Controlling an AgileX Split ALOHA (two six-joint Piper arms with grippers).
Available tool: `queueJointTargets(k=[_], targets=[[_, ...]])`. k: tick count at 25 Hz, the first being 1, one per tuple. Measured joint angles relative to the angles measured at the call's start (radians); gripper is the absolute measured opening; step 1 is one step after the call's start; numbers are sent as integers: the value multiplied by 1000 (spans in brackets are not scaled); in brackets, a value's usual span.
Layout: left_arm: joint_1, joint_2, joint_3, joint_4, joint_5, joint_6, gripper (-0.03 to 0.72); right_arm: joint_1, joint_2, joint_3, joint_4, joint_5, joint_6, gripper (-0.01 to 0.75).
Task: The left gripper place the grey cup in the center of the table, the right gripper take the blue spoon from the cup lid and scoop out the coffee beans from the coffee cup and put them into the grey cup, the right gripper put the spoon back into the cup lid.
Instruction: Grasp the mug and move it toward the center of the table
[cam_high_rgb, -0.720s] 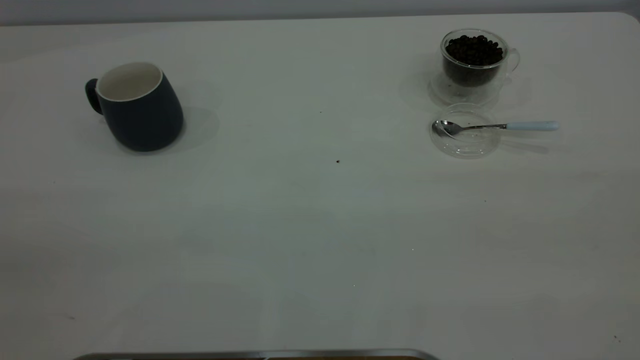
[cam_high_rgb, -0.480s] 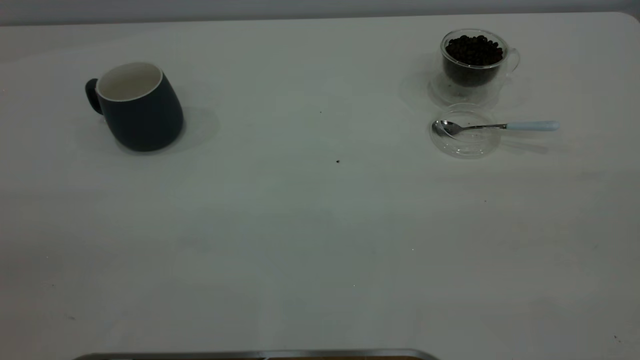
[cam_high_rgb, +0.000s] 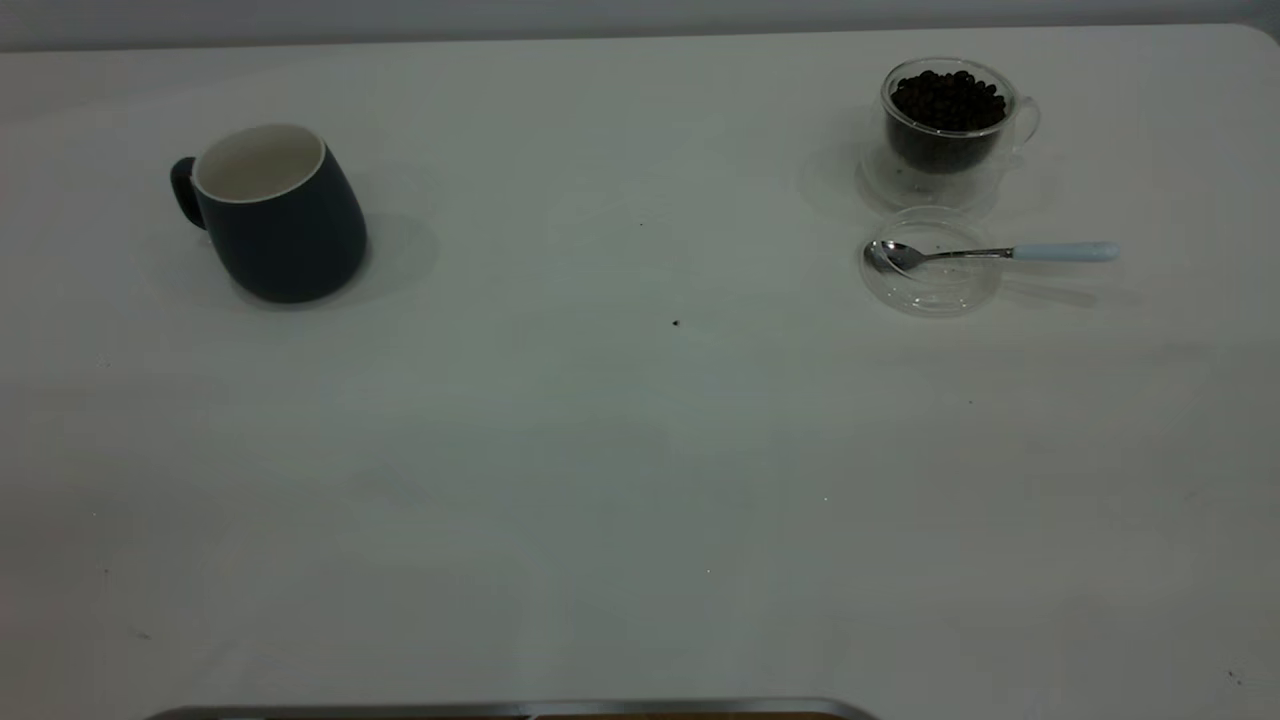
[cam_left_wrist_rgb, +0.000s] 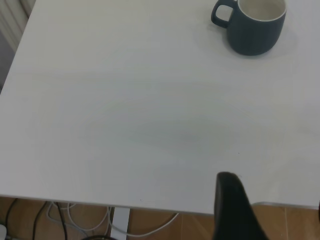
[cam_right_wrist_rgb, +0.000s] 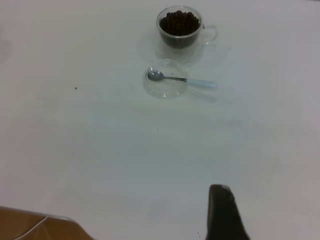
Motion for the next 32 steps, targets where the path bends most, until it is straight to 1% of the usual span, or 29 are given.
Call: queueJointTargets(k=[17,19,24,25,27,30,32], targets=[[0,0,0,0,0,3,474,0,0,0,0,0,0,494],[0,4,-4,1,14,1,474,0,0,0,0,0,0,494],[0,144,-52,1,23,-24,474,0,0,0,0,0,0,494],[0,182,-59,1,9,-31,474,0,0,0,0,0,0,494],[0,284,-64,2,-65,-53,474,0,0,0,0,0,0,494],[0,455,-74,8,-263,-93,474,0,0,0,0,0,0,494],[0,582,-99,25,-370,-101,477,0,0,0,0,0,0,494]])
